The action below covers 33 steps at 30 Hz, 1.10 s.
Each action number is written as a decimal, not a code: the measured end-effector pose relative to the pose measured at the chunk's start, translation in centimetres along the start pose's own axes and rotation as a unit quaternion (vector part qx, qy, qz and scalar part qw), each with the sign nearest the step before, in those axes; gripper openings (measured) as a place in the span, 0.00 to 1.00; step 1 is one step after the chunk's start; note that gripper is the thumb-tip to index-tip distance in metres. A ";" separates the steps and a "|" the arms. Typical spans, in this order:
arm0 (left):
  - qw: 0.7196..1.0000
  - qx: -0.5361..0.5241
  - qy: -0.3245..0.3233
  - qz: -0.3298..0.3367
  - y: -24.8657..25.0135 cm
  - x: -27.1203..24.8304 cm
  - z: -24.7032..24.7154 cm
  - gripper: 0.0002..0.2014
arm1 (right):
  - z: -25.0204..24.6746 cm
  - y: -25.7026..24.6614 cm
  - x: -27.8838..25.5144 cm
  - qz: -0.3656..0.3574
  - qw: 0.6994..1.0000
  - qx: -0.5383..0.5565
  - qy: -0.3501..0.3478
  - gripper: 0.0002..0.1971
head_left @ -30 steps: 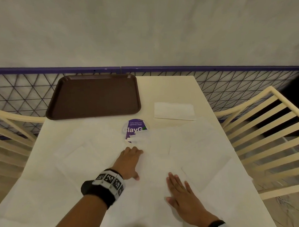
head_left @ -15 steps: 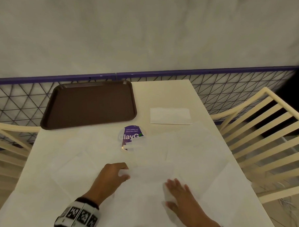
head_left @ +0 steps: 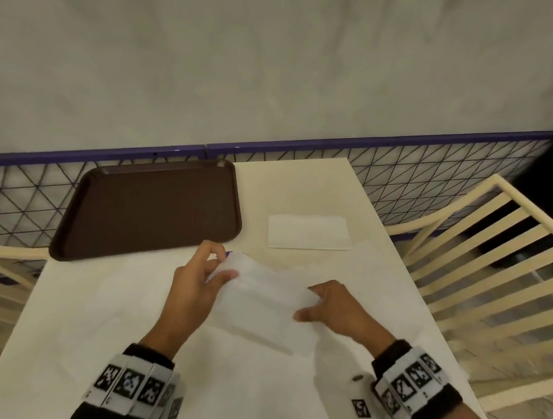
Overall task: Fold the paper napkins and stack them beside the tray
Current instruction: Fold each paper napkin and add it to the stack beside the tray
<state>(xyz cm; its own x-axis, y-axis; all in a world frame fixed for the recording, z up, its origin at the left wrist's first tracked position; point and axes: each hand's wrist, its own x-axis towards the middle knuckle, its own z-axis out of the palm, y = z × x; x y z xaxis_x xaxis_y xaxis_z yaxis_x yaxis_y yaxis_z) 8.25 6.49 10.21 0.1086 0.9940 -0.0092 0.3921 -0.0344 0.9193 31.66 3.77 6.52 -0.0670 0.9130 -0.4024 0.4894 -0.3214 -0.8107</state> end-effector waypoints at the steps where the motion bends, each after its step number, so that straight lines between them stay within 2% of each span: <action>1: 1.000 0.006 0.004 0.006 -0.8 1.3 0.6 0.15 | -1.5 0.4 0.7 0.006 1.000 0.029 0.001 0.12; 5: 0.999 0.002 -0.003 0.048 -2.8 6.6 3.6 0.28 | -7.1 1.4 4.8 0.039 0.989 0.134 0.043 0.16; 7: 0.999 -0.003 0.000 0.048 -2.6 9.3 5.4 0.26 | -9.6 1.4 7.2 0.056 0.981 0.167 0.080 0.12; 9: 0.999 -0.003 0.023 0.039 -2.2 12.2 7.1 0.23 | -11.6 1.6 9.8 0.064 0.977 0.168 0.118 0.03; 12: 0.999 0.019 0.048 0.018 -2.0 15.8 9.4 0.20 | -13.5 3.0 14.0 0.080 0.972 0.141 0.168 0.19; 16: 0.996 0.079 0.035 -0.030 -4.3 18.9 12.2 0.24 | -13.7 5.0 17.7 0.096 0.970 0.080 0.208 0.26; 18: 0.993 0.099 0.023 -0.060 -6.3 19.7 13.2 0.21 | -13.3 5.9 18.8 0.105 0.971 0.039 0.213 0.25; 22: 0.980 0.166 -0.036 -0.104 -8.3 19.6 14.2 0.10 | -12.1 7.5 19.7 0.118 0.971 -0.031 0.206 0.16; 25: 0.976 0.179 -0.056 -0.108 -8.6 19.2 14.4 0.17 | -11.6 7.6 20.1 0.097 0.968 -0.100 0.206 0.18; 30: 0.976 0.199 -0.030 -0.087 -8.9 19.1 14.9 0.19 | -11.7 7.0 21.1 0.071 0.959 -0.154 0.227 0.18; 33: 0.967 0.244 -0.023 -0.070 -9.0 18.6 15.0 0.20 | -11.1 7.3 21.0 0.063 0.952 -0.185 0.236 0.11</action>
<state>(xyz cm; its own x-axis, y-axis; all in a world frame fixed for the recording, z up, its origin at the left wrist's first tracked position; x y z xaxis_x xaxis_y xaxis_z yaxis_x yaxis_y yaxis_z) 20.46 23.76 -4.11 0.0606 0.9872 -0.1477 0.7888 0.0433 0.6132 43.45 23.43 -3.12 0.3680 0.9125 -0.1786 0.7465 -0.4045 -0.5284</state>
